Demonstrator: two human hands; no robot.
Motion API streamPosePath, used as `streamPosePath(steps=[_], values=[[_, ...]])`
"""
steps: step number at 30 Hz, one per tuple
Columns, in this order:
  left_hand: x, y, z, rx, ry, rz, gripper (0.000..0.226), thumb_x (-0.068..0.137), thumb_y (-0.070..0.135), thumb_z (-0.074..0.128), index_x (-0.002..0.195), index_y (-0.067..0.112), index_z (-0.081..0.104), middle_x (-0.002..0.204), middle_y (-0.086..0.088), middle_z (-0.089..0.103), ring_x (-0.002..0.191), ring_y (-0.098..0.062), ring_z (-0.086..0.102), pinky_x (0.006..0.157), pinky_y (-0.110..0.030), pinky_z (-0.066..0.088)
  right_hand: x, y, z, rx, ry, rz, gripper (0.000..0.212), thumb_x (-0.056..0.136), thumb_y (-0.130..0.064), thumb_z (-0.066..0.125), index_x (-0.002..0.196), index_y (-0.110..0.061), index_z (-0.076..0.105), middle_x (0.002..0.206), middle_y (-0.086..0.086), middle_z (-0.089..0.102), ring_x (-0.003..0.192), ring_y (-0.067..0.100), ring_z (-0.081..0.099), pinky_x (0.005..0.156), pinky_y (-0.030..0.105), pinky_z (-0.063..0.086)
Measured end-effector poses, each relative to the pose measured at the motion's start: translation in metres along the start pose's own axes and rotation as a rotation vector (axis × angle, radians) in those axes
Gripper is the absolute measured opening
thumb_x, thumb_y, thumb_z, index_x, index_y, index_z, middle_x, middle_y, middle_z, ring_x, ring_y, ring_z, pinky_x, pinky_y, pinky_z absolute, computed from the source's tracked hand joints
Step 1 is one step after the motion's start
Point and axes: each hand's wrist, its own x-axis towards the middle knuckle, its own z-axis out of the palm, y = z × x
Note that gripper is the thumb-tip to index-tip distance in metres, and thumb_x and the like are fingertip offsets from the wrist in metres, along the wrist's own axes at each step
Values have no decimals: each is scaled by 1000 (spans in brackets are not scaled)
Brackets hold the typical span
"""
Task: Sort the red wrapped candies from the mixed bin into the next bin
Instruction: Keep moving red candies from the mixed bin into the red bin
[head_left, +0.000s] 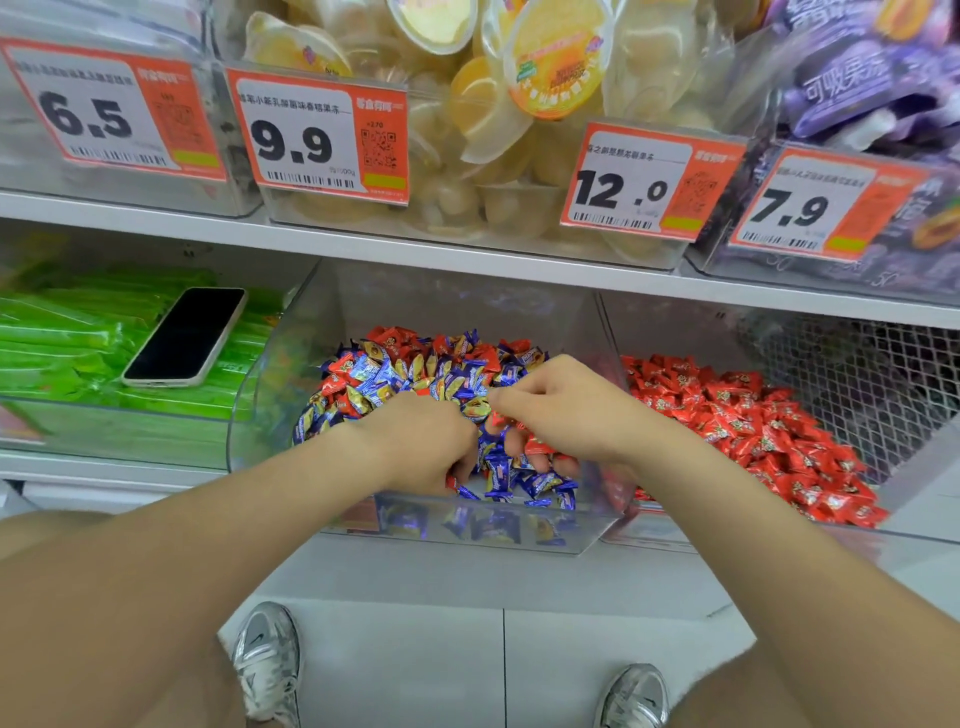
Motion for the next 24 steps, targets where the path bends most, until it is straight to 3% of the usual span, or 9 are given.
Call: streamPosePath(steps=[3, 8, 10, 12, 14, 16, 19, 22, 24], values=[[-1, -2, -4, -168, 113, -84, 26, 89, 49, 57, 83, 29, 74, 68, 9, 65, 64, -10, 58, 59, -32, 53, -4, -2, -7, 143, 22, -7, 19, 100, -17, 63, 99, -7, 79, 75, 7, 71, 52, 18, 55, 41, 25, 37], [-6, 1, -35, -665, 359, -109, 32, 104, 43, 56, 77, 31, 68, 67, 14, 65, 62, -7, 58, 64, -34, 45, -17, -2, -22, 427, 133, 16, 27, 103, -26, 56, 87, -9, 71, 69, 6, 58, 48, 19, 48, 41, 21, 29], [-8, 11, -43, -768, 425, -134, 33, 106, 43, 53, 79, 29, 65, 63, 15, 60, 56, -4, 51, 60, -31, 40, -26, 0, -35, 312, 225, 1, 38, 105, -35, 51, 79, -12, 67, 64, 4, 58, 45, 18, 47, 42, 20, 31], [-8, 26, -50, -838, 435, -120, 31, 106, 44, 53, 83, 28, 65, 63, 3, 60, 52, -5, 48, 59, -33, 42, -33, 9, -53, 75, 348, -16, 45, 101, -39, 49, 73, -7, 66, 62, 6, 61, 46, 19, 49, 45, 22, 37], [-5, 45, -59, -798, 449, -56, 26, 105, 45, 55, 87, 31, 67, 68, 4, 64, 57, -6, 53, 60, -27, 43, -37, 27, -77, -93, 399, 30, 49, 96, -44, 47, 77, -2, 64, 60, 6, 59, 50, 22, 51, 51, 27, 44], [4, 65, -69, -746, 464, 8, 20, 104, 43, 57, 92, 32, 68, 74, 15, 66, 68, -6, 59, 64, -19, 40, -40, 47, -98, -172, 333, 123, 46, 95, -44, 49, 85, -4, 68, 58, 2, 57, 55, 24, 55, 56, 37, 55], [30, 94, -84, -587, 502, 104, 21, 104, 50, 50, 101, 36, 67, 89, 18, 65, 87, -4, 61, 81, -29, 48, -45, 78, -119, -339, 228, 128, 25, 94, -39, 53, 98, -24, 74, 77, -8, 72, 73, 19, 68, 83, 47, 63], [67, 119, -94, -406, 478, 112, 23, 103, 55, 46, 108, 40, 63, 97, 14, 54, 92, -14, 61, 81, -42, 54, -51, 101, -132, -377, 258, 90, 27, 97, -25, 52, 110, -39, 71, 98, -5, 76, 86, 15, 72, 76, 34, 56], [94, 130, -95, -296, 384, 102, 23, 102, 55, 49, 113, 38, 61, 101, 11, 50, 96, -20, 62, 81, -43, 54, -55, 111, -140, -361, 337, 101, 35, 97, -15, 48, 111, -34, 73, 93, -2, 74, 75, 14, 68, 63, 28, 48]])
